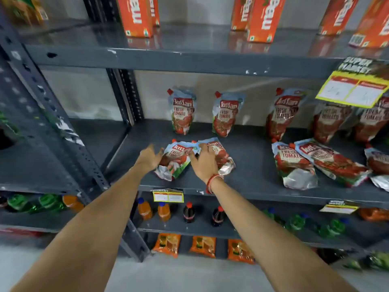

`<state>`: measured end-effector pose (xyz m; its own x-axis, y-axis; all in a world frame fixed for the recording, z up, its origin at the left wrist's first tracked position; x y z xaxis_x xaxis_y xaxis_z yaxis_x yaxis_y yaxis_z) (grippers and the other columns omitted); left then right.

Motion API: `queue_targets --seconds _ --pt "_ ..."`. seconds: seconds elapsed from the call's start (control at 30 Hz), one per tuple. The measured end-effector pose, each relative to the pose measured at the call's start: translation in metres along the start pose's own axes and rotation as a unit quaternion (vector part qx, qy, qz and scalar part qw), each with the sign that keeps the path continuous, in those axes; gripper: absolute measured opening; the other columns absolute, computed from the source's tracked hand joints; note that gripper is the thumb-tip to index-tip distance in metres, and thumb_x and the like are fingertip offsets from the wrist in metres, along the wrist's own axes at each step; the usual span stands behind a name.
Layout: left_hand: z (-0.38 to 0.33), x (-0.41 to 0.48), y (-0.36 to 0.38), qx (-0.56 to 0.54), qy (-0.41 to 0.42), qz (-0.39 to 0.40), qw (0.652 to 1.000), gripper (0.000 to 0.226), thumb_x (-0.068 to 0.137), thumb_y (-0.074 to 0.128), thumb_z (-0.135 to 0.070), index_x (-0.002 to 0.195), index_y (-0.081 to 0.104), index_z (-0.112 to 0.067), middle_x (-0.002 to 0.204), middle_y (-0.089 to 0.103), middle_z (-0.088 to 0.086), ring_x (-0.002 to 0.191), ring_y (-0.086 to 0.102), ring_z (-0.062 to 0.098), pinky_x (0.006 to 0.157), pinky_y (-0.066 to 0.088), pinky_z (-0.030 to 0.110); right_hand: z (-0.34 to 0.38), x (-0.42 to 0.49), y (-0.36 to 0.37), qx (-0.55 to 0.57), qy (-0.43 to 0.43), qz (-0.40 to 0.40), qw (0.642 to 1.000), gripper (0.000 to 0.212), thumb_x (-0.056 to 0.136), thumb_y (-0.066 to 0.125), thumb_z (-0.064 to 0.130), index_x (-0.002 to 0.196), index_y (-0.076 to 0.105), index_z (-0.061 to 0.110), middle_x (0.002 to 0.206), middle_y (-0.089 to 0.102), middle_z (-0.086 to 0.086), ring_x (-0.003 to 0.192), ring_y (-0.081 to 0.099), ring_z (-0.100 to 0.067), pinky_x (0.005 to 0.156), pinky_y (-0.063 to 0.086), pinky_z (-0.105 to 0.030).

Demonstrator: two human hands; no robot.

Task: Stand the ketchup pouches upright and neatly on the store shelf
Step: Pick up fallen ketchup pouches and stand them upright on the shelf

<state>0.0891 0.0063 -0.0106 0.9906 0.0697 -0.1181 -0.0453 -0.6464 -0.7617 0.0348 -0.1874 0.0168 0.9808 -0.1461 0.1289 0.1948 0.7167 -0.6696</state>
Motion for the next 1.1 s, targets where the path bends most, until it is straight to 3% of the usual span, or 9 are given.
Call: queue_targets --seconds 0.13,0.23,0.33,0.5,0.6,0.7,0.87,1.03,1.1 --pt "0.015 0.02 0.023 -0.061 -0.069 0.052 0.994 0.053 0.096 0.038 -0.04 0.132 0.046 -0.001 0.139 0.046 0.024 0.126 0.044 0.038 0.101 0.037 0.037 -0.028 0.017 0.048 0.12 0.163 0.026 0.979 0.056 0.095 0.049 0.034 0.129 0.043 -0.009 0.133 0.05 -0.028 0.124 0.046 -0.042 0.103 0.038 -0.042" --pt "0.025 0.034 0.037 -0.145 -0.113 0.041 0.982 0.051 0.095 0.04 -0.037 0.13 0.048 0.001 0.138 0.048 0.023 0.124 0.047 0.038 0.104 0.039 0.04 -0.05 0.021 0.091 0.279 0.305 0.058 0.909 0.056 0.094 0.047 0.04 0.129 0.048 -0.003 0.133 0.054 -0.024 0.121 0.052 -0.04 0.104 0.042 -0.047" --pt "0.036 0.045 0.049 -0.239 -0.175 0.062 0.953 0.054 0.094 0.042 -0.039 0.13 0.046 0.001 0.133 0.052 0.024 0.117 0.053 0.038 0.102 0.043 0.045 -0.057 0.026 0.11 0.383 0.346 0.037 0.856 0.046 0.094 0.049 0.033 0.126 0.052 0.0 0.128 0.059 -0.021 0.117 0.057 -0.037 0.102 0.045 -0.048" --pt "0.044 0.055 0.059 -0.331 -0.212 0.09 0.915 0.039 0.094 0.043 -0.033 0.114 0.06 -0.003 0.114 0.066 0.018 0.092 0.065 0.032 0.082 0.053 0.038 -0.054 0.032 0.116 0.427 0.285 -0.012 0.858 0.027 0.095 0.051 0.024 0.117 0.053 0.008 0.122 0.062 -0.017 0.109 0.061 -0.031 0.097 0.049 -0.045" --pt "0.027 0.066 0.037 -0.399 -0.139 0.031 0.906 0.032 0.096 0.037 -0.027 0.111 0.056 -0.007 0.102 0.068 0.01 0.097 0.063 0.027 0.072 0.053 0.033 -0.034 0.044 0.099 0.455 0.168 -0.017 0.874 0.019 0.095 0.051 0.018 0.113 0.051 0.011 0.114 0.065 -0.01 0.096 0.065 -0.016 0.081 0.054 -0.029" --pt "0.004 0.065 0.0 -0.475 -0.027 -0.038 0.879 0.022 0.097 0.038 -0.026 0.096 0.057 -0.014 0.087 0.064 -0.002 0.084 0.06 0.013 0.065 0.047 0.021 -0.014 0.057 0.079 0.441 0.058 -0.018 0.895 0.006 0.094 0.052 0.015 0.099 0.05 0.017 0.099 0.066 -0.001 0.083 0.068 0.002 0.066 0.054 -0.014" --pt "0.005 0.052 -0.01 -0.471 0.056 -0.087 0.876 0.027 0.099 0.039 -0.025 0.079 0.057 -0.018 0.079 0.061 -0.005 0.063 0.06 -0.007 0.056 0.047 0.007 -0.016 0.056 0.075 0.359 -0.011 -0.028 0.933 0.015 0.094 0.053 0.013 0.102 0.051 0.001 0.1 0.066 -0.008 0.089 0.065 -0.004 0.072 0.054 -0.013" --pt "0.013 0.045 -0.008 -0.478 0.057 -0.119 0.868 0.029 0.098 0.04 -0.029 0.075 0.055 -0.02 0.076 0.061 -0.003 0.063 0.059 -0.001 0.055 0.048 0.012 -0.02 0.054 0.077 0.33 -0.029 -0.026 0.943 0.013 0.094 0.053 0.014 0.104 0.052 0.005 0.096 0.065 0.005 0.088 0.064 0.007 0.072 0.051 -0.009" --pt "0.014 0.04 -0.011 -0.486 0.058 -0.128 0.862 0.028 0.098 0.041 -0.028 0.074 0.055 -0.02 0.075 0.06 -0.004 0.06 0.059 -0.004 0.055 0.048 0.011 -0.019 0.052 0.079 0.329 -0.033 -0.018 0.944 0.014 0.095 0.052 0.016 0.106 0.052 0.007 0.099 0.065 0.004 0.093 0.063 0.001 0.075 0.052 -0.012"
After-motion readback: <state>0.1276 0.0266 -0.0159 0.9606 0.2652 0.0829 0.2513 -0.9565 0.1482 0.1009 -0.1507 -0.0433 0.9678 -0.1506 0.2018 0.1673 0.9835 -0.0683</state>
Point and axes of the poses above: each hand's wrist, its own x-axis towards the middle knuckle, its own y-axis out of the palm, z = x × y, the point moved 9 cm from there along x, towards the middle knuckle
